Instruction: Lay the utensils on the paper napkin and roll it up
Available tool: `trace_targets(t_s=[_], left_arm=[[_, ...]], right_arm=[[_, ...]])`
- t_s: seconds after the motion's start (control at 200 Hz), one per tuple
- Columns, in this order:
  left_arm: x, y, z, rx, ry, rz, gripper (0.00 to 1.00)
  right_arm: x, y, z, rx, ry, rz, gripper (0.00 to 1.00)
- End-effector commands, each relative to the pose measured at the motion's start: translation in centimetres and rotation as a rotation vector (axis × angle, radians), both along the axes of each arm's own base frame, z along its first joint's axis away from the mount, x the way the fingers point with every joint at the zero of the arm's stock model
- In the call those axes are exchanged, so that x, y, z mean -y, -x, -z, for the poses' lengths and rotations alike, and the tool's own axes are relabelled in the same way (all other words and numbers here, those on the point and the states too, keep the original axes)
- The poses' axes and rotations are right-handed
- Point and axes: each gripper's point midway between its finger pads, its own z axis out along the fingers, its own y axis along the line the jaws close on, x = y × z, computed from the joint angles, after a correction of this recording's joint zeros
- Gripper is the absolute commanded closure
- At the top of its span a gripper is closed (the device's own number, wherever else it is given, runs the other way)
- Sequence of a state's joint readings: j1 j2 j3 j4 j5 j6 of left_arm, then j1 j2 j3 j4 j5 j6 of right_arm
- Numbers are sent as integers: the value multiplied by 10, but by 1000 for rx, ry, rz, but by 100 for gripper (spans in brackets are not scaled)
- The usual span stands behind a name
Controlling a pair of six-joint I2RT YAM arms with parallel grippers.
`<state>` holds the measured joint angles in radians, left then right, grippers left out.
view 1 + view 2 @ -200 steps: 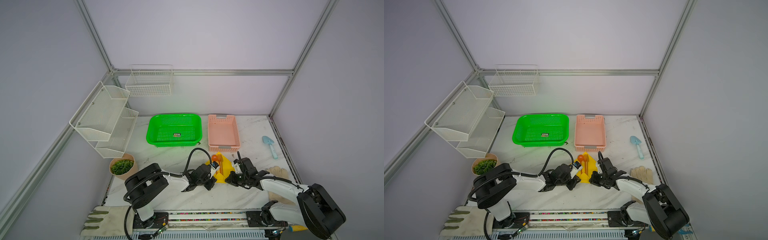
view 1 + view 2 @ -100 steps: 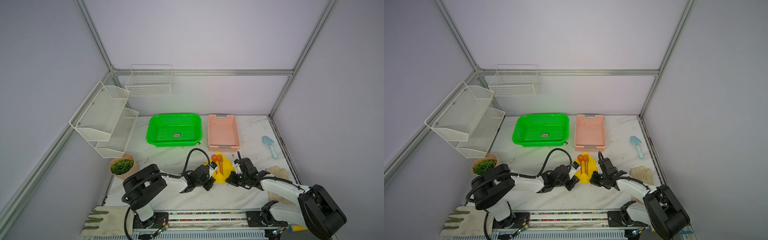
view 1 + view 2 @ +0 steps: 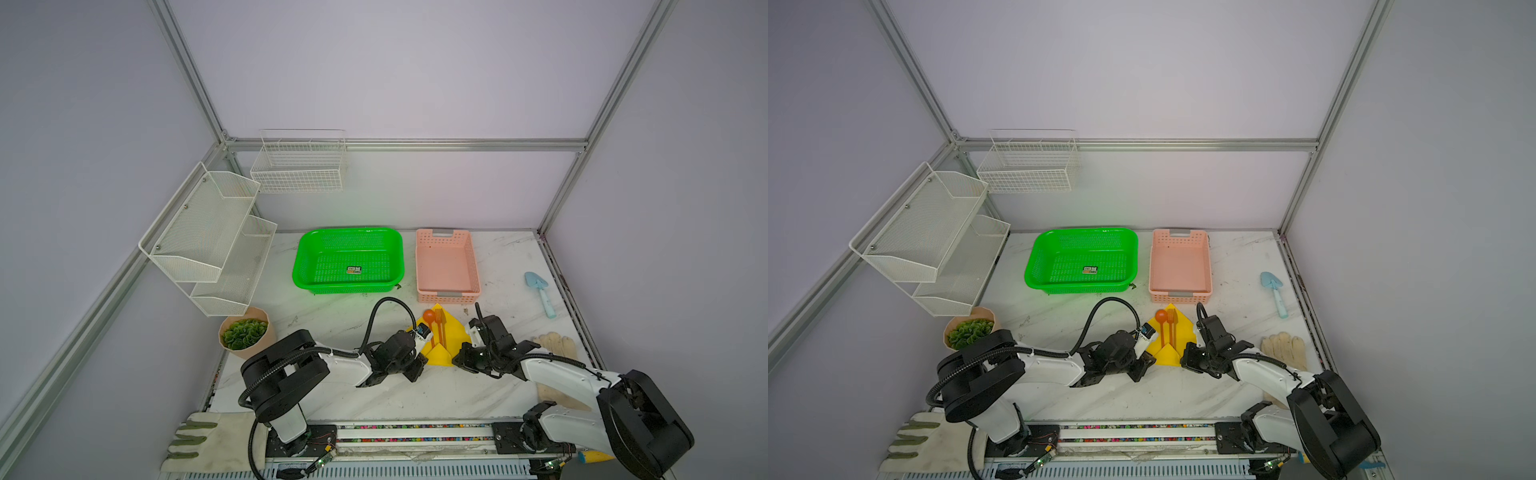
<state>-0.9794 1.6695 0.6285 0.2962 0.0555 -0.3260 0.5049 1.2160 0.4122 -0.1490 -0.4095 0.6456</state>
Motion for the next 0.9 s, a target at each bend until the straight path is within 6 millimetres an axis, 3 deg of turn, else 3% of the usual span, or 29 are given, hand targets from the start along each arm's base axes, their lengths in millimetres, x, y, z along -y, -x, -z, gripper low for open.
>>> trace_targets(t_s=[0.0,0.12,0.365,0.775,0.895], left_arm=[[-45,16,44,-96,-175,-53,80],[-40,14,37,-90,-163,-47,80],[-28,1,-9,-19,-123,-37,78],[26,-25,-136,136,105,23,75],[44,-28,-128,108,101,69,76]], right_arm=[[4,-1,-1,-8,34,12,100],[3,-3,-2,-6,33,14,100],[2,-3,2,-12,31,7,100],[0,-3,4,-16,24,3,100],[0,-2,4,-16,20,2,100]])
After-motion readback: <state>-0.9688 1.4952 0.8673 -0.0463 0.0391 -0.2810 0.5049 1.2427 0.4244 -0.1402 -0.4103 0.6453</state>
